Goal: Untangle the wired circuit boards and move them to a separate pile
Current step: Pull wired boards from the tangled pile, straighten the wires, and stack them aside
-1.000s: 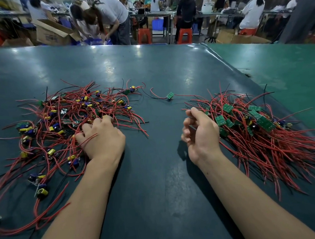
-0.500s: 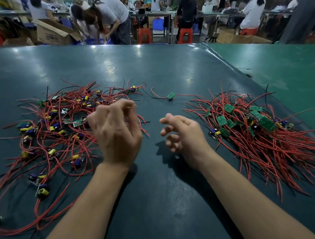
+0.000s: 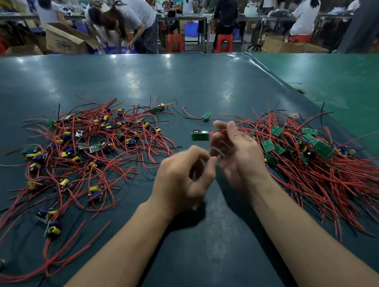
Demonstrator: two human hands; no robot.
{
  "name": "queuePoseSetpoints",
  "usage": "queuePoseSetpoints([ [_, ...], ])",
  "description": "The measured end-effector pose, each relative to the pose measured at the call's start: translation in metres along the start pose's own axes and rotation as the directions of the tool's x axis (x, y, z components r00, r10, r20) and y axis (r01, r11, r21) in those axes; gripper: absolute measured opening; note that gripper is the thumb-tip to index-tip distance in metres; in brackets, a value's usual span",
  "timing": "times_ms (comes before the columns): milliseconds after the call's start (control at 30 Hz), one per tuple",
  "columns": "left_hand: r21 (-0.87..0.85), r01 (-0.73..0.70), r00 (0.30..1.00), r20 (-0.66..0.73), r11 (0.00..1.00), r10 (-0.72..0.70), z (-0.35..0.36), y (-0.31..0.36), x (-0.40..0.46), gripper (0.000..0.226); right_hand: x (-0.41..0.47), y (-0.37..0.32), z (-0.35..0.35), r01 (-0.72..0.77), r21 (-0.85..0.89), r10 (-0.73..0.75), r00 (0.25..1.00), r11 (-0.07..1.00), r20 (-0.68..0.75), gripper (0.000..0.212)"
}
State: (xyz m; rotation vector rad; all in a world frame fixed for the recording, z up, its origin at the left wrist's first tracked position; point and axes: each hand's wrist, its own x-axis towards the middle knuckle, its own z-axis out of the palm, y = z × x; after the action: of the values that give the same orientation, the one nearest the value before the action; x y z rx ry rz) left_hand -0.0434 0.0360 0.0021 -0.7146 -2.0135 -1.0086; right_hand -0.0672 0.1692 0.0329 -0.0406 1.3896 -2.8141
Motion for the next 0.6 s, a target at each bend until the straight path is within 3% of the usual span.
queuePoseSetpoints([
  [100, -0.017, 0.284, 0.948, 0.158, 0.959, -0.277, 0.001, -0.007, 0.0, 0.049, 0.002, -0.004, -0.005, -0.049, 0.104, 0.048, 0.999, 0.993, 0.005, 0.036],
  [233, -0.307, 0.445, 0.895, 0.13, 0.841, -0.426, 0.0, -0.004, 0.004, 0.034, 0.0, 0.0, -0.001, -0.084, -0.015, 0.085, 0.995, 0.996, 0.047, 0.036],
  [300, -0.412, 0.451, 0.885, 0.088, 0.792, -0.458, -0.001, -0.003, 0.004, 0.029, -0.002, 0.003, 0.002, -0.056, -0.091, 0.063, 0.996, 0.994, 0.069, 0.028],
  [367, -0.431, 0.447, 0.881, 0.062, 0.784, -0.469, -0.002, -0.002, 0.004, 0.021, -0.003, 0.005, 0.002, 0.01, -0.185, 0.002, 0.998, 0.983, 0.067, 0.014],
  [433, -0.447, 0.468, 0.867, 0.066, 0.762, -0.494, -0.002, -0.003, 0.006, 0.026, -0.003, 0.006, 0.002, 0.064, -0.269, -0.056, 0.998, 0.961, 0.036, 0.012],
  [500, -0.437, 0.502, 0.848, 0.08, 0.746, -0.524, -0.001, -0.005, 0.007, 0.037, -0.002, 0.007, 0.0, 0.1, -0.337, -0.11, 0.994, 0.936, -0.012, 0.01],
  [600, -0.365, 0.524, 0.839, 0.065, 0.769, -0.541, -0.001, -0.007, 0.009, 0.022, -0.001, 0.009, -0.001, 0.125, -0.393, -0.156, 0.987, 0.911, -0.048, 0.011],
])
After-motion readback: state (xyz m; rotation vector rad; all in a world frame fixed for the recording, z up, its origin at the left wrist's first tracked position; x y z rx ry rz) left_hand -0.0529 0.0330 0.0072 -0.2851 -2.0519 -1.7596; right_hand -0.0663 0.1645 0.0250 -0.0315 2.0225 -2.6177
